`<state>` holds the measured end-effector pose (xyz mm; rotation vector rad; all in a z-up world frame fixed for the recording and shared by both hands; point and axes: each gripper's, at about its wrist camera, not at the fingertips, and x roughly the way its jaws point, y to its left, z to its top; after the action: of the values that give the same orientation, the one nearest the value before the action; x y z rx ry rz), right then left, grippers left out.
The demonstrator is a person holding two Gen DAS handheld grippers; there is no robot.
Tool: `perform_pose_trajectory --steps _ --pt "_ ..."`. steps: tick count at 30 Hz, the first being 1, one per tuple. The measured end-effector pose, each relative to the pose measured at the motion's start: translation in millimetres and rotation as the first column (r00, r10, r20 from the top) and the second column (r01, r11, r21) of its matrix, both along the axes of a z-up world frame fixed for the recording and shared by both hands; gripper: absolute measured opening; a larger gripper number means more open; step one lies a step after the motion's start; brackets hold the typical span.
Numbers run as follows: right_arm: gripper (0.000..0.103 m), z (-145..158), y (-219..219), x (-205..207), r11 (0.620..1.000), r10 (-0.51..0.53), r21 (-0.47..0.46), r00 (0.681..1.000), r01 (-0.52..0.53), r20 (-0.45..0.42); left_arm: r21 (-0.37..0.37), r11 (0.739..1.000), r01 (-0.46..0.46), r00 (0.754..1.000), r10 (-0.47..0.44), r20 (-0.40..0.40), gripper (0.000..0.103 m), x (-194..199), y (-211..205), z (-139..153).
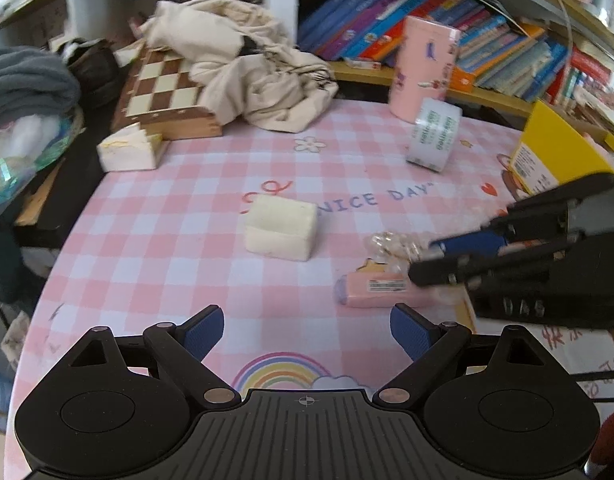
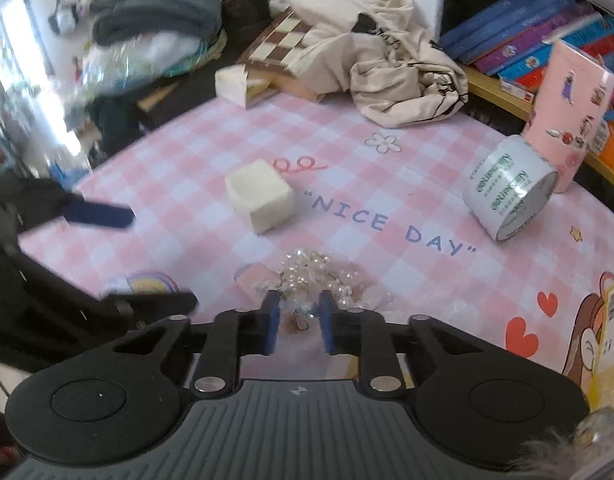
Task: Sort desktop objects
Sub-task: 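Close the right gripper on the pearl bracelet while the left grips the pink tube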
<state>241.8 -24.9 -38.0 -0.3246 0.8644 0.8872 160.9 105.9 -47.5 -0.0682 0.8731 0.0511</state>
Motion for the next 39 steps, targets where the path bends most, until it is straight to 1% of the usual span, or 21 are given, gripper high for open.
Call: perform_pose_trajectory --steps 4,8,14,18,22,29,31,32,36,39 --pt "0.018 2.5 -11.0 5.5 0.997 -0.07 -0.016 0.997 0.07 0.013 0.013 0.996 0.09 0.996 -0.09 0.0 0.092 9.5 -16.3 -5.0" --pt "0.018 -2.1 -22.2 10.9 0.991 -0.129 -0.039 0.992 0.129 -0.006 0.029 0.988 0.154 0.988 -0.154 -0.007 0.092 18.2 -31.8 -12.3" --pt "0.018 -7.4 -29.6 11.6 0.986 -0.163 -0.046 0.986 0.162 -0.023 0.072 0.98 0.188 0.982 -0.188 -0.003 0.092 31.8 -41.3 -22.6" --pt "0.02 -12.2 -26.9 13.7 0.985 -0.163 -0.067 0.986 0.161 -0.029 0.096 0.974 0.205 0.979 -0.203 -0.029 0.091 39.5 -44.2 -31.3" --pt "0.021 -16.6 -23.3 15.4 0.985 -0.156 -0.083 0.987 0.152 -0.036 0.102 0.971 0.217 0.976 -0.214 -0.04 0.091 42.4 -45.2 -37.5" --pt "0.023 -25.0 -19.5 20.3 0.985 -0.151 -0.096 0.987 0.147 -0.045 0.053 0.977 0.207 0.978 -0.206 -0.022 0.09 46.0 -39.5 -41.0" --pt "0.022 -24.7 -19.4 20.7 0.985 -0.15 -0.096 0.988 0.145 -0.046 0.054 0.975 0.217 0.976 -0.216 -0.013 0.085 45.7 -39.9 -40.6" --pt "0.021 -23.9 -19.9 20.6 0.985 -0.151 -0.094 0.987 0.146 -0.047 0.055 0.973 0.223 0.975 -0.223 -0.009 0.077 45.0 -40.4 -39.7" --pt "0.018 -12.2 -26.7 16.1 0.985 -0.165 -0.057 0.986 0.163 -0.023 0.052 0.971 0.232 0.973 -0.232 -0.022 0.076 43.1 -40.0 -37.0" --pt "0.017 -0.9 -32.6 11.1 0.984 -0.178 -0.035 0.984 0.178 -0.008 0.01 0.975 0.223 0.975 -0.223 -0.021 0.076 36.8 -35.2 -31.1"
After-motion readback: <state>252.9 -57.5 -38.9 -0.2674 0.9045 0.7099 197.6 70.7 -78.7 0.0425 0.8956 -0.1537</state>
